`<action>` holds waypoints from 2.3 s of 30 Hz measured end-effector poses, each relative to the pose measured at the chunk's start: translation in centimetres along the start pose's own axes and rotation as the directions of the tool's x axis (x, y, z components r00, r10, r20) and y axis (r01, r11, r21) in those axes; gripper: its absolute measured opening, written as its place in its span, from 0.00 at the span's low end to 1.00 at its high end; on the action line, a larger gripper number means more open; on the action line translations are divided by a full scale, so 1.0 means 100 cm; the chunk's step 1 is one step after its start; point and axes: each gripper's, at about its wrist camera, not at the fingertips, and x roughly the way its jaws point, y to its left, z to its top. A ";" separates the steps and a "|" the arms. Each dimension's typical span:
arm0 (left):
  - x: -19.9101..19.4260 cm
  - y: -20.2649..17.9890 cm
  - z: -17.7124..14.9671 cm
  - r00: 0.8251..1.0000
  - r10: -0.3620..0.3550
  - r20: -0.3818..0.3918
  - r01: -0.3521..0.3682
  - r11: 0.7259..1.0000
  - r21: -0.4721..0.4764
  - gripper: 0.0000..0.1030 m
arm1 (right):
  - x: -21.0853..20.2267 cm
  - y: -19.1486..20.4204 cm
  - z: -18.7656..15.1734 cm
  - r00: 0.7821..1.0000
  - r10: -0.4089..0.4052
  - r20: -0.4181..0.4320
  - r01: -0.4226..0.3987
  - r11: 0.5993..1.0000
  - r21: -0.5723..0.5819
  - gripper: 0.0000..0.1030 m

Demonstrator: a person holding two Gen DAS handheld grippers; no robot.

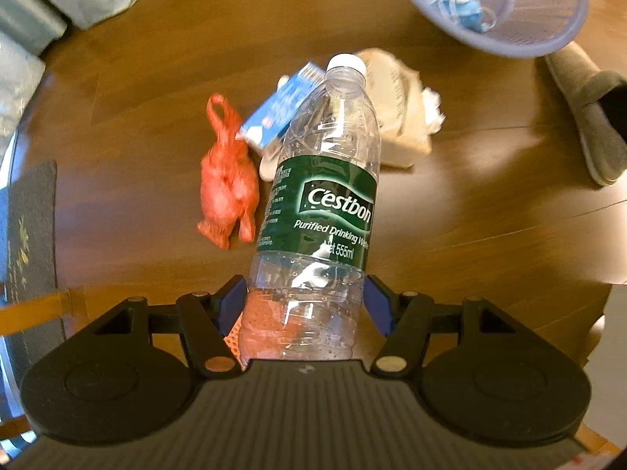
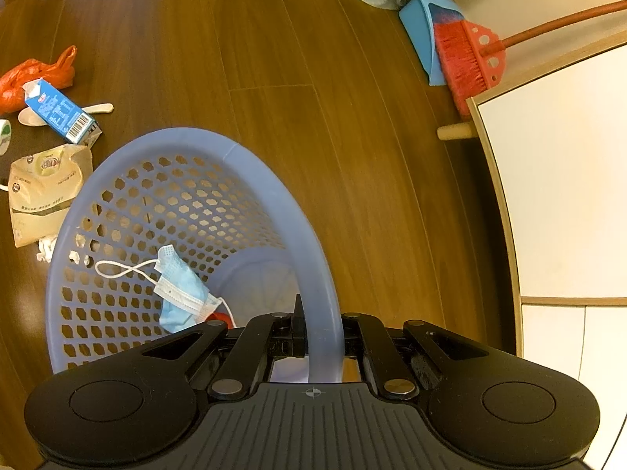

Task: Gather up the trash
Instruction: 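Carry the water bottle over the basket and open the left gripper, then move the left gripper down toward the red plastic bag and close on it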

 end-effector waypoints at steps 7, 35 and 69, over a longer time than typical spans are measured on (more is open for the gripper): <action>-0.026 -0.030 0.038 0.999 -0.020 0.025 0.019 0.998 0.062 0.59 | 0.000 0.001 0.000 1.000 0.000 0.000 0.000 1.000 -0.001 0.02; -0.025 -0.120 0.180 0.992 -0.066 0.110 0.039 0.973 0.227 0.59 | 0.001 -0.005 -0.002 1.000 0.018 0.002 -0.018 0.999 0.030 0.02; -0.004 -0.102 0.192 0.987 -0.043 0.158 0.017 0.987 0.158 0.63 | 0.004 -0.014 -0.007 0.999 0.031 -0.007 -0.031 0.997 0.073 0.02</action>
